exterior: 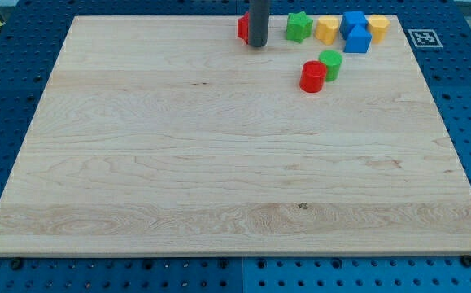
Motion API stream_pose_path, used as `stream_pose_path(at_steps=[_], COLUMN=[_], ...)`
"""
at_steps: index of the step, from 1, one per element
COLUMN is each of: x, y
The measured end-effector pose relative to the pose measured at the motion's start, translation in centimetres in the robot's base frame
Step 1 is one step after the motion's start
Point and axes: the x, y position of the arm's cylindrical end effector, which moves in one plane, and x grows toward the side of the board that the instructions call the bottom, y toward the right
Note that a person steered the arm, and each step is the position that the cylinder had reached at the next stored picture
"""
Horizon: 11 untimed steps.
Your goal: Touch the top right side of the green circle
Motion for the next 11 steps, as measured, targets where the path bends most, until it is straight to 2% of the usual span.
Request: stream_pose_path(at_steps=[1,2,6,11], x=[0.0,0.2,6.3,8.8], y=[0.4,3.4,18.9,17.2])
